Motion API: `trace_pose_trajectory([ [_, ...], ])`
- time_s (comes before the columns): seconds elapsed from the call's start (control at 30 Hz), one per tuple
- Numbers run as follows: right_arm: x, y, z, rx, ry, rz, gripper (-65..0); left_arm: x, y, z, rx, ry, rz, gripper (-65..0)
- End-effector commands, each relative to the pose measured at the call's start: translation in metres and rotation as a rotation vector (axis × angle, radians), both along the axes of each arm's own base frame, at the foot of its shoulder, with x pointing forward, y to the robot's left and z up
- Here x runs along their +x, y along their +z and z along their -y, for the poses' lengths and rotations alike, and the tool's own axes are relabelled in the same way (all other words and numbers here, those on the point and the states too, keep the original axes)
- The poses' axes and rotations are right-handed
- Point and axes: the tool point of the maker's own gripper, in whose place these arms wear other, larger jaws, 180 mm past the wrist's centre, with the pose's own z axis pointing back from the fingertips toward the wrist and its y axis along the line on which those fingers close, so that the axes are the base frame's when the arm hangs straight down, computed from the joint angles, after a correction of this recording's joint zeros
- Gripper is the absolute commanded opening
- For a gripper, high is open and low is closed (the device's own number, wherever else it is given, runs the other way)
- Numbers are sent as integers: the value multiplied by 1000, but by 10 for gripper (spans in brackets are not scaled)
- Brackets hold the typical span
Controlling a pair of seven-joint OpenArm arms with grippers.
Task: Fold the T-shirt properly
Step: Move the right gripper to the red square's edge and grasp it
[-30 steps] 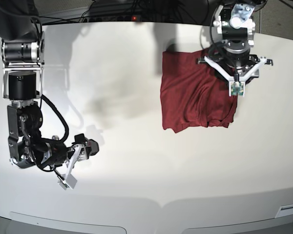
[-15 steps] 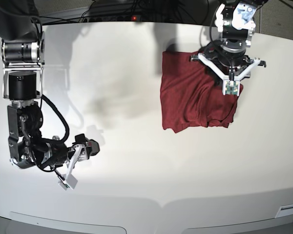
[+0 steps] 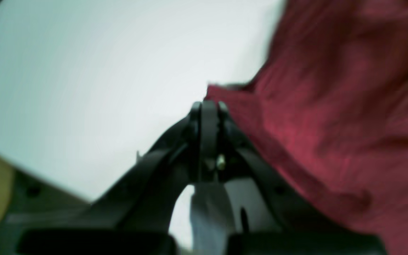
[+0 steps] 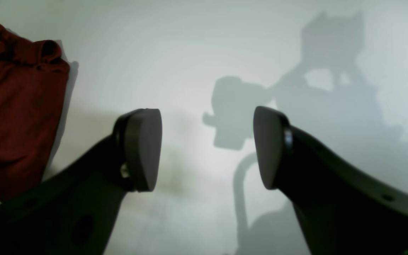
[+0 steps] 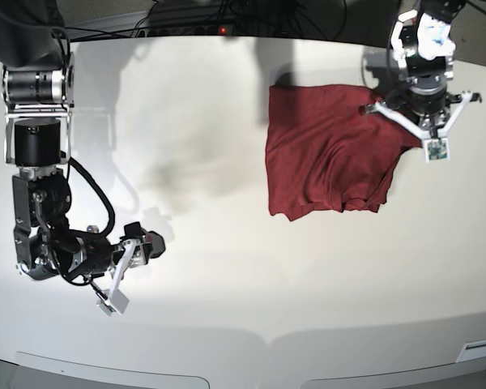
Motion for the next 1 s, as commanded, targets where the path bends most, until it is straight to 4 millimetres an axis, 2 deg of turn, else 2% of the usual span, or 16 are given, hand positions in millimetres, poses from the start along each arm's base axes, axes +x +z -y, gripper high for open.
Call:
trace_pose_trajectory([
  [0.0,16,24,2,13,-2,72,-247,-3,4,-9,33,9,17,-650],
  [0.13,16,24,2,13,-2,73,-247,-30,-17,-23,79,18,-31,-650],
  [0.2,16,24,2,15,-2,74,-247,-34,-22,-23,88,12,-27,-650],
  [0.3,16,25,0,26,0,74,-247,-28,-17,-20,95,0,24,-650],
  [0.47,16,29,-5,66,4,79,-247,-7,-4,-20,103,-3,92,-650],
  [0.6,16,32,-13,98,11,81,-247,6,7,-26,111,41,146,-480],
  [0.67,16,33,-17,111,15,83,-247,14,12,-26,111,42,165,-440],
  [0.87,18,39,-24,158,16,99,-248,16,10,-26,96,57,143,-443],
  [0.9,18,41,-29,181,21,102,-262,15,9,-26,87,59,139,-468],
  [0.93,18,43,-36,206,27,103,-304,15,8,-24,75,60,137,-516],
  [0.97,18,44,-43,225,34,102,-373,15,7,-22,60,61,135,-578],
])
